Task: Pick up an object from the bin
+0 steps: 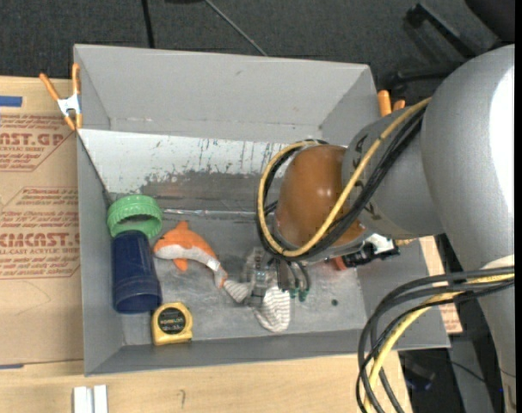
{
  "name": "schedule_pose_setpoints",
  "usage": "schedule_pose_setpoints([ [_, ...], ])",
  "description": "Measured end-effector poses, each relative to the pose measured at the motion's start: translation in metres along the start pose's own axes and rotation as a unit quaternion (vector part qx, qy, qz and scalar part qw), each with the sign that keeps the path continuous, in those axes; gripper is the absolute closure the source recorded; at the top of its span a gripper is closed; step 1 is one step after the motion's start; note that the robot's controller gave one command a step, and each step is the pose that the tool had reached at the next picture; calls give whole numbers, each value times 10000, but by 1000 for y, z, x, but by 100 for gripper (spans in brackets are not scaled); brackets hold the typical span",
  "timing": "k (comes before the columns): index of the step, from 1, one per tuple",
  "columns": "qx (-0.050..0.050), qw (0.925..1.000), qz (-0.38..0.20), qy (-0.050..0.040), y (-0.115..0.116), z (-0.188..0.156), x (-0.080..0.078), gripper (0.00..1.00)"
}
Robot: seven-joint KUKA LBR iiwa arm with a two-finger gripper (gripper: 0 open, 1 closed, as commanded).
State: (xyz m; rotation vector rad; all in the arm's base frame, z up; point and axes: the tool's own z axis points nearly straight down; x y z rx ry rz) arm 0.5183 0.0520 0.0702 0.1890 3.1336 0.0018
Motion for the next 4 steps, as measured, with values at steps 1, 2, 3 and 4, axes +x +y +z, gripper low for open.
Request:
schedule_pose_setpoints([
  [1,-1,10000,1,0,0,0,0,100],
  [2,-1,10000,-96,7,0,-112,8,100],
  [3,-1,10000,-98,6,0,-112,8,100],
  [4,4,10000,-28,25,3,-140,4,100],
])
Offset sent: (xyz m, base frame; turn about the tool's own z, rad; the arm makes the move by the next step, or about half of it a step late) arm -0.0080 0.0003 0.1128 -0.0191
